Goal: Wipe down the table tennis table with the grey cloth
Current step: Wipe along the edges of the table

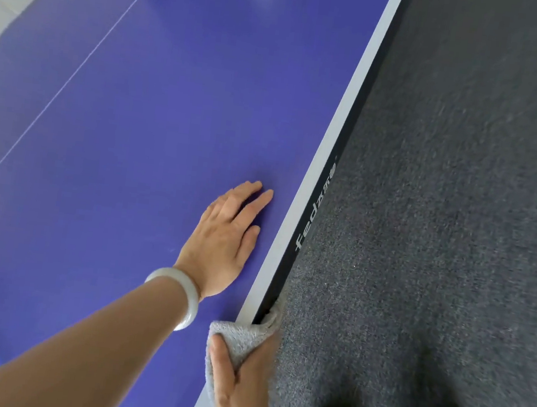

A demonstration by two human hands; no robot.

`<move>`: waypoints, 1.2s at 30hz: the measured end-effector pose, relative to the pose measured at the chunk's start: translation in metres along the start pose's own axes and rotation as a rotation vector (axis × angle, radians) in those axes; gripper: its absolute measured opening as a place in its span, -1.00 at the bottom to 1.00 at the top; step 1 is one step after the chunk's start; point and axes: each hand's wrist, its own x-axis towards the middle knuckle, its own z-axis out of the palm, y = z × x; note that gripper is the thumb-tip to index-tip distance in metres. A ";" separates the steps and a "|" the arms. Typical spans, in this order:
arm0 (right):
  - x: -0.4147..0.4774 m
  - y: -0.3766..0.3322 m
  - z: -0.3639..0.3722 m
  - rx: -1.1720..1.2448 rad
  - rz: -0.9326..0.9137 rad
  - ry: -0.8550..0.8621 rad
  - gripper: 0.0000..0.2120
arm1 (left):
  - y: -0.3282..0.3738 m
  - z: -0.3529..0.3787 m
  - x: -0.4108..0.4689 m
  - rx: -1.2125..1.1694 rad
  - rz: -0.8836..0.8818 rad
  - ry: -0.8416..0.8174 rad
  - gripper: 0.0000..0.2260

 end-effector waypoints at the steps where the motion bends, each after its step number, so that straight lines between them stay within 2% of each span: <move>1: 0.004 -0.002 0.000 -0.014 -0.033 0.024 -0.30 | -0.001 0.002 0.002 -0.011 -0.002 0.012 -0.55; 3: 0.013 -0.005 0.002 0.010 -0.070 0.050 -0.29 | -0.006 0.004 0.002 -0.026 0.002 0.030 -0.55; 9: 0.066 -0.034 -0.006 0.054 -0.129 0.126 -0.55 | -0.005 0.002 0.002 -0.059 -0.019 0.012 -0.55; 12: 0.065 -0.034 -0.006 0.087 -0.113 0.100 -0.43 | -0.005 0.002 0.001 -0.056 -0.028 0.010 -0.54; 15: 0.043 -0.026 0.000 -0.012 -0.126 0.182 -0.30 | -0.005 0.002 0.000 -0.050 -0.036 0.009 -0.54; 17: 0.032 -0.023 0.003 -0.030 -0.099 0.200 -0.32 | -0.005 0.003 0.000 -0.045 -0.040 -0.003 -0.54; 20: 0.044 -0.029 0.000 -0.004 -0.043 0.134 -0.42 | -0.005 0.002 0.001 -0.049 -0.054 -0.016 -0.53; 26: 0.119 -0.060 -0.016 0.140 0.021 0.074 -0.24 | -0.004 0.001 0.001 -0.022 -0.061 -0.037 -0.52; 29: 0.128 -0.060 -0.017 0.138 0.060 0.080 -0.13 | -0.004 0.001 0.001 -0.012 -0.069 -0.043 -0.52; 36: 0.129 -0.058 -0.017 0.129 0.094 0.084 -0.21 | -0.003 0.000 0.001 -0.002 -0.072 -0.054 -0.51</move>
